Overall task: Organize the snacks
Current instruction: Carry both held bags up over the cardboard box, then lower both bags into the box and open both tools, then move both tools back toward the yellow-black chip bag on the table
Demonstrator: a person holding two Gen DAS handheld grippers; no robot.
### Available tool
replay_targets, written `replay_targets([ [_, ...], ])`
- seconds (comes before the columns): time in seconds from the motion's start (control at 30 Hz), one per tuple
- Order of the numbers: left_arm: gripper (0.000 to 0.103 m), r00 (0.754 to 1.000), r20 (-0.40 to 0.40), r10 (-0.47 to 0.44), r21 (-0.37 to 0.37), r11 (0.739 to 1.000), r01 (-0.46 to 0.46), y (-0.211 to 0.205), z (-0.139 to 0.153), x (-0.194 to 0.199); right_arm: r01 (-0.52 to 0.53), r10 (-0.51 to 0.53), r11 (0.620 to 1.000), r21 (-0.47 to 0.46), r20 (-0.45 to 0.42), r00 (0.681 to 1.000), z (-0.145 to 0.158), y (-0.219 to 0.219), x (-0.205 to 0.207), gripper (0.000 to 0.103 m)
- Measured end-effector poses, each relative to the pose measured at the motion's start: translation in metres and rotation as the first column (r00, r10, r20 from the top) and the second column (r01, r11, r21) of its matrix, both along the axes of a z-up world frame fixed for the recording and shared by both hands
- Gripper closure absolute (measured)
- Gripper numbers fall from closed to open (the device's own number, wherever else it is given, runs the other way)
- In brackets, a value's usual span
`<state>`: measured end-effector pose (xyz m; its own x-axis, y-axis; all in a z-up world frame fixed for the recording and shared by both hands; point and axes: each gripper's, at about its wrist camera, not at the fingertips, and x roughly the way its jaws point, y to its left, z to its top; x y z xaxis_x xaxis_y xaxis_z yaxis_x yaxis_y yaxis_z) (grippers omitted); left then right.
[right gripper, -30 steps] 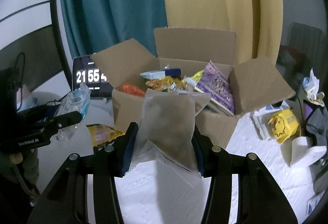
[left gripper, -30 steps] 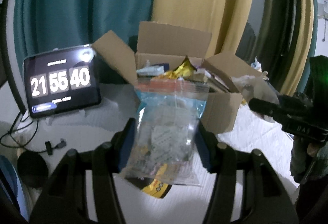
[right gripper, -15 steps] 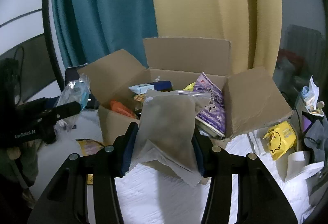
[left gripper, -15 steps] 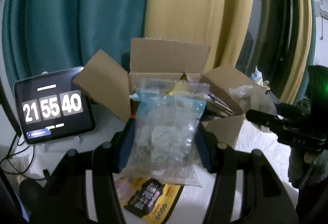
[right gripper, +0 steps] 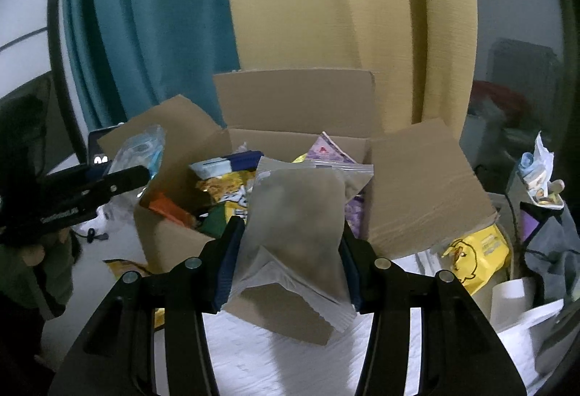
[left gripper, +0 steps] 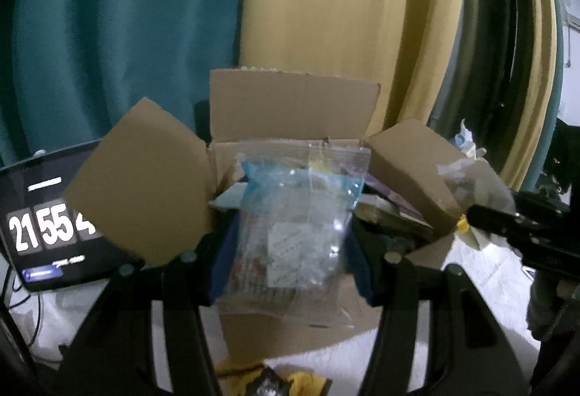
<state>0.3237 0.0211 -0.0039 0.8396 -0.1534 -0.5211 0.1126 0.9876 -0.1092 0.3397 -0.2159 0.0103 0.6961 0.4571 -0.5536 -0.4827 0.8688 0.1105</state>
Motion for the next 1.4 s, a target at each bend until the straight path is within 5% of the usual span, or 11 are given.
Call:
replay_targets([
  [0.3, 0.042, 0.999, -0.024, -0.02, -0.022, 1.0, 0.02, 0.003, -0.001, 0.047, 0.032, -0.032, 0.999, -0.006, -0.004, 0.999, -0.003, 0.0, 0.027, 0.051],
  [0.37, 0.034, 1.0, -0.017, -0.019, -0.031, 0.999, 0.019, 0.006, 0.002, 0.05, 0.028, -0.028, 1.0, -0.011, -0.002, 1.0, -0.003, 0.004, 0.031, 0.051],
  [0.63, 0.032, 0.999, 0.033, 0.036, -0.071, 0.997, -0.033, 0.037, 0.018, 0.039, -0.013, 0.013, 1.0, -0.024, 0.023, 1.0, 0.006, 0.037, 0.058, 0.051],
  [1.03, 0.031, 0.984, 0.1, 0.146, -0.033, 0.989, -0.144, 0.084, 0.04, 0.024, -0.016, 0.017, 1.0, -0.015, 0.033, 0.999, 0.014, 0.086, 0.119, 0.05],
  [1.17, 0.028, 0.977, 0.114, 0.177, -0.044, 0.984, -0.173, 0.098, 0.044, 0.023, 0.013, -0.013, 1.0, -0.002, 0.067, 0.998, 0.021, 0.094, 0.126, 0.016],
  [1.4, 0.023, 0.98, 0.112, 0.167, -0.062, 0.985, -0.161, 0.098, 0.044, 0.008, 0.0, 0.001, 1.0, -0.021, 0.077, 0.997, 0.028, 0.098, 0.109, 0.016],
])
